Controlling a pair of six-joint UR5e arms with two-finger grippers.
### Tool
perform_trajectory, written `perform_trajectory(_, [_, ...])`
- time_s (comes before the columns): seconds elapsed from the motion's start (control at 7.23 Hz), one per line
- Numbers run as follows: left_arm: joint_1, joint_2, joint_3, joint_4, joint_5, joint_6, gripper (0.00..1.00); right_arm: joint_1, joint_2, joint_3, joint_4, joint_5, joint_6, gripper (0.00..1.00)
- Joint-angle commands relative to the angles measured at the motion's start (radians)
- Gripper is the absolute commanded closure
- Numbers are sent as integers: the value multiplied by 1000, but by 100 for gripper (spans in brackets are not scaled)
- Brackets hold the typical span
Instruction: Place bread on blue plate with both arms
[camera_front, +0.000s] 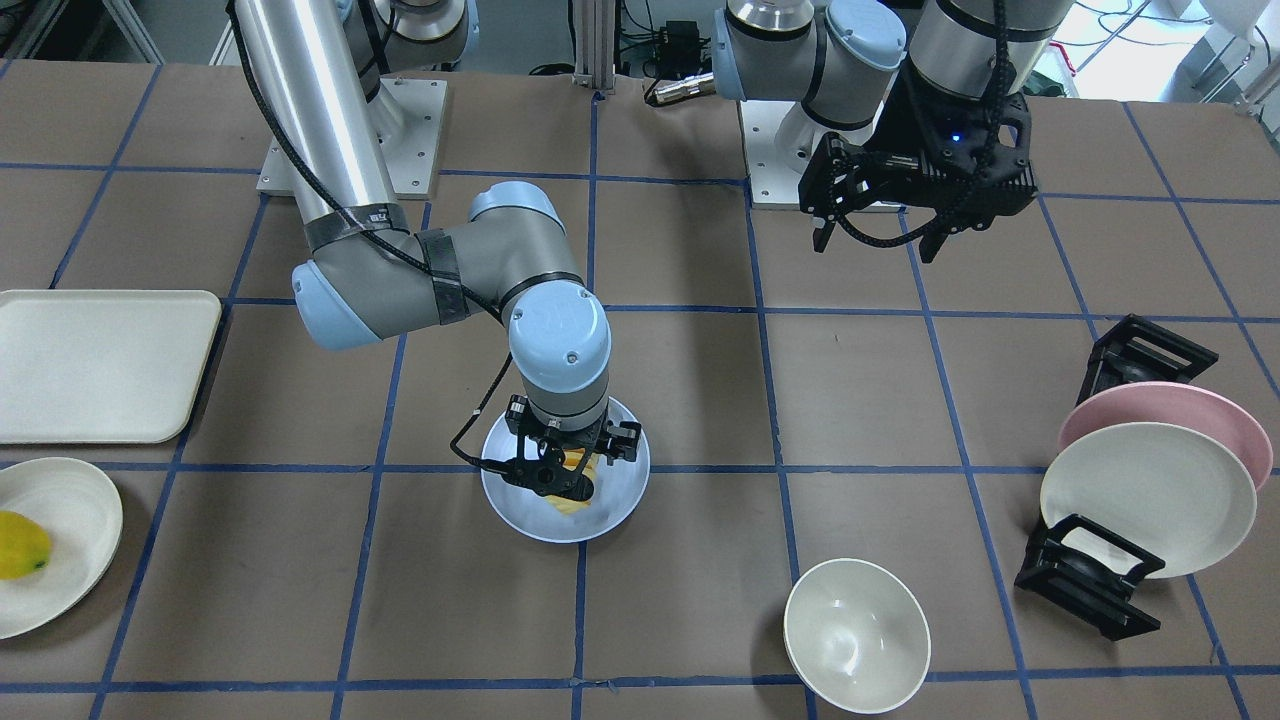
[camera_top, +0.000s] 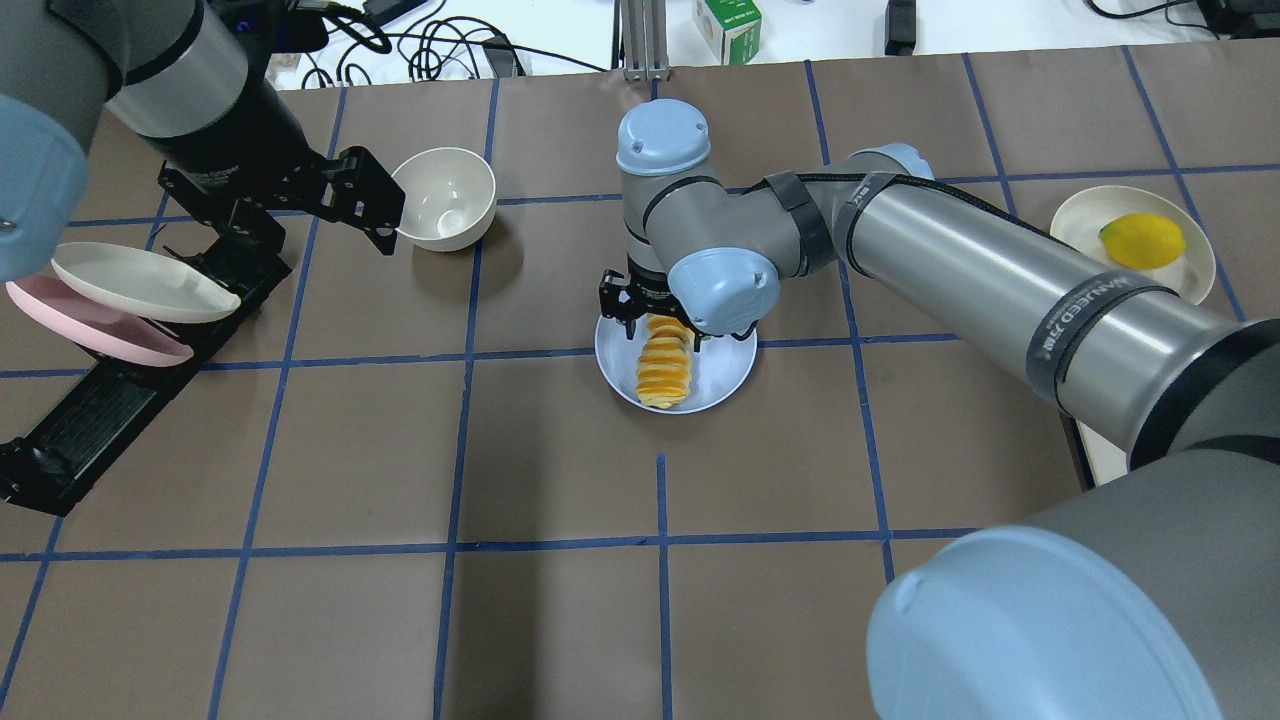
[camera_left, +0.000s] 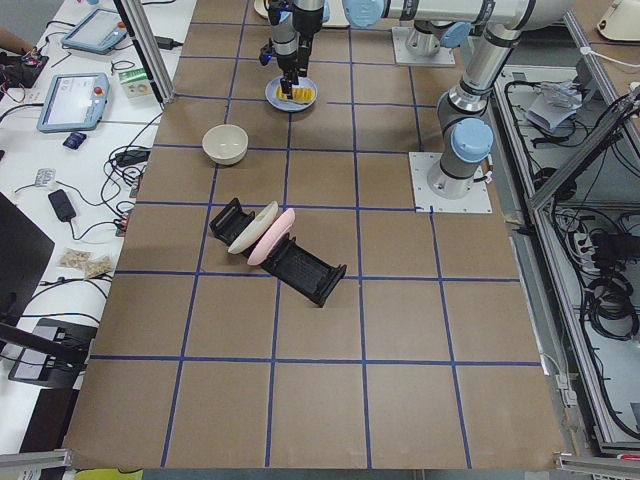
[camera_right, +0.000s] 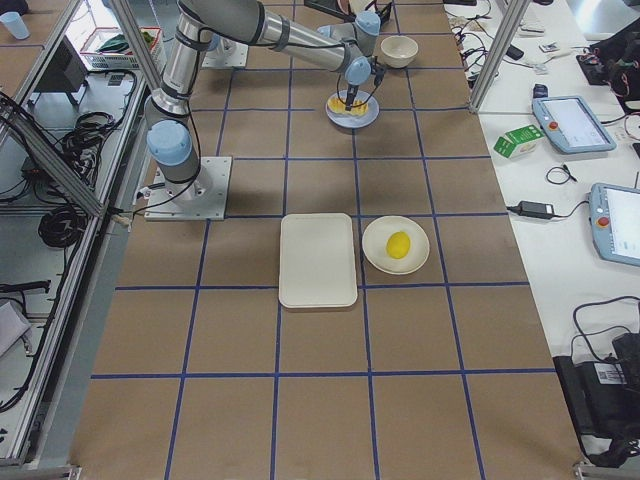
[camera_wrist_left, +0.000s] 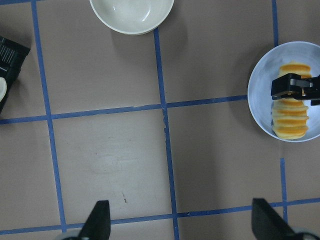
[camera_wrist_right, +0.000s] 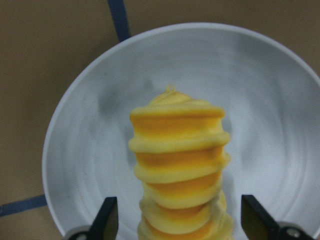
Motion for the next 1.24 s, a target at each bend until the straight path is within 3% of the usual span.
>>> perform_trajectory(0.0, [-1, 1, 2, -4, 2, -3, 0, -24, -50, -16, 15, -3, -5, 0])
perform_trajectory(0.14, [-1, 1, 3, -7, 2, 0, 0, -59, -115, -18, 40, -23, -23, 0])
perform_trajectory(0.28, [-1, 1, 6, -10, 4, 0, 0, -113, -187, -19, 135, -74, -40, 0])
perform_trajectory(0.69, [-1, 1, 5, -9, 5, -3, 0, -313, -373, -21, 312, -64, -305, 0])
perform_trajectory(1.11, [-4, 0, 3, -7, 5, -3, 0, -354, -467, -21, 426, -60, -341, 0])
